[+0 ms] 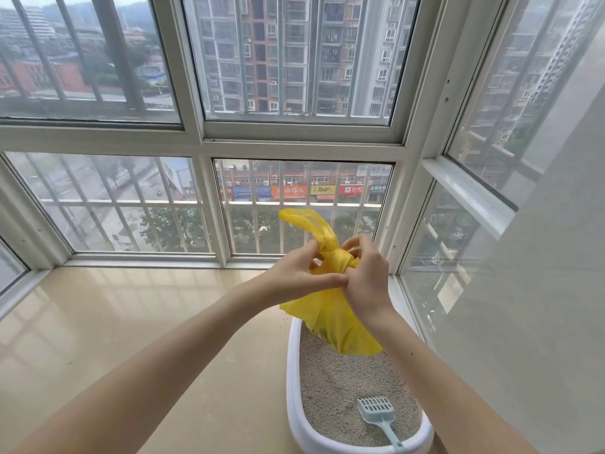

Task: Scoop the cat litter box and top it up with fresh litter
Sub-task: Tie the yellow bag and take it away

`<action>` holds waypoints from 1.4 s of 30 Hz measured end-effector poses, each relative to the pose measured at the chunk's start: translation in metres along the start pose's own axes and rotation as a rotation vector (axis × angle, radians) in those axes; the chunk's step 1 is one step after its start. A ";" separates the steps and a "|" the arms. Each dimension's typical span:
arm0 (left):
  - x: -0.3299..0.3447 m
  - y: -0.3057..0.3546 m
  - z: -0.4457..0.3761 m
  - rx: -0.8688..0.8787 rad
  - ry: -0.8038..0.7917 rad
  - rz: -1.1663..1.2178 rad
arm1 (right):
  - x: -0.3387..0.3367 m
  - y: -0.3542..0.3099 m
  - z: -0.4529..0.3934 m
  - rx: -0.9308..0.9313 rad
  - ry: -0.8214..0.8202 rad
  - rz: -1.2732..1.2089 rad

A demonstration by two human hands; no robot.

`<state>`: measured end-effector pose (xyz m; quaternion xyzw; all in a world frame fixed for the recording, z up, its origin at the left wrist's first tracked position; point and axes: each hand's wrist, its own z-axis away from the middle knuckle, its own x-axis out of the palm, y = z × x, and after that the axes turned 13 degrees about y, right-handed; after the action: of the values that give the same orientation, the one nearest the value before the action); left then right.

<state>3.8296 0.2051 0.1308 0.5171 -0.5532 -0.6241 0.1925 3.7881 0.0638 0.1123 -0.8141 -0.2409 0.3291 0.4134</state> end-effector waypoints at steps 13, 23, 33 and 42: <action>0.022 -0.002 0.003 0.163 0.367 -0.207 | -0.037 -0.011 -0.020 0.187 -0.461 0.005; 0.020 -0.003 0.002 0.202 0.289 -0.168 | -0.045 -0.002 -0.020 0.385 -0.356 -0.058; 0.023 -0.008 0.005 0.298 0.336 -0.190 | -0.054 0.005 -0.017 0.835 -0.658 -0.923; 0.019 0.005 0.006 -0.220 0.208 0.266 | -0.060 0.002 -0.010 0.196 -0.477 -0.389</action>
<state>3.8154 0.1910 0.1264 0.4770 -0.5220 -0.5933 0.3846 3.7561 0.0174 0.1351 -0.6090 -0.4493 0.4470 0.4770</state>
